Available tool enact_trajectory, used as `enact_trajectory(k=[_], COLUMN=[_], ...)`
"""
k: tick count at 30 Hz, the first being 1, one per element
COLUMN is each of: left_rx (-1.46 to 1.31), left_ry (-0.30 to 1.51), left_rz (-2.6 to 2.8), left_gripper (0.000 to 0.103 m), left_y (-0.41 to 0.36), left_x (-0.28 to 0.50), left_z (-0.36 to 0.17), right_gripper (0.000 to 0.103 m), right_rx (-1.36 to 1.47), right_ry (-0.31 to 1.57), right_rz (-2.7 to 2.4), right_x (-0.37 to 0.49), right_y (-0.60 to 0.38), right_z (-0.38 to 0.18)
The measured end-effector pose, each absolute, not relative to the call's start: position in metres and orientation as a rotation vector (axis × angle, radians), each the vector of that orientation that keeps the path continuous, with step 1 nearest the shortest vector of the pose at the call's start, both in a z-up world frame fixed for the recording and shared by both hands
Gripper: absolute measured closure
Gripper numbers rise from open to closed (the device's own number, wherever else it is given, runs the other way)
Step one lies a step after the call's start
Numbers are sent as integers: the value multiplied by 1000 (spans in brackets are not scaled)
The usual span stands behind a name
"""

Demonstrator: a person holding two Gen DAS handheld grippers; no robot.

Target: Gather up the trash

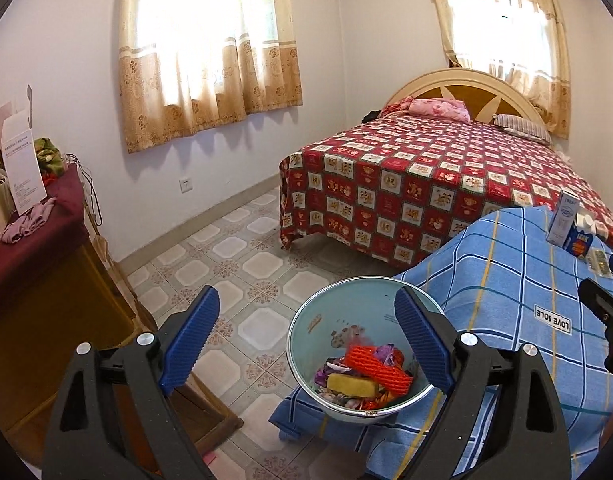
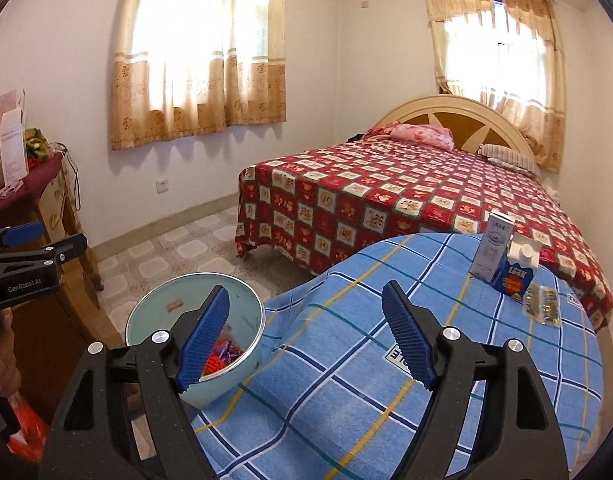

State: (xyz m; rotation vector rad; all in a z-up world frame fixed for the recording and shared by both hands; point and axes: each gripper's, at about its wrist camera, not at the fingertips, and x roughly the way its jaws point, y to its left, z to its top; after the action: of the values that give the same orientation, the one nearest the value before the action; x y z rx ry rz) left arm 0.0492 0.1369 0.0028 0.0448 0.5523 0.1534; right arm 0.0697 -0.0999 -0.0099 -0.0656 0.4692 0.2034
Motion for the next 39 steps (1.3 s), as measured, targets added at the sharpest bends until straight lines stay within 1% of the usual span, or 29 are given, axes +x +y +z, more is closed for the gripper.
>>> enact_trajectory(k=[2, 14, 18, 39], left_rx=[46, 48, 48, 58], left_ry=[548, 555, 555, 563], left_rz=[158, 160, 162, 166], left_gripper=[11, 10, 7, 7], left_y=[136, 137, 139, 139], left_x=[49, 48, 48, 48], left_z=[3, 4, 3, -1], right_gripper=[25, 25, 25, 25], right_rx=[-66, -63, -64, -61], right_ry=[470, 472, 472, 478], right_rz=[203, 207, 206, 209], right_x=[67, 66, 67, 64], right_y=[-98, -101, -100, -95], right_z=[-11, -11, -11, -15])
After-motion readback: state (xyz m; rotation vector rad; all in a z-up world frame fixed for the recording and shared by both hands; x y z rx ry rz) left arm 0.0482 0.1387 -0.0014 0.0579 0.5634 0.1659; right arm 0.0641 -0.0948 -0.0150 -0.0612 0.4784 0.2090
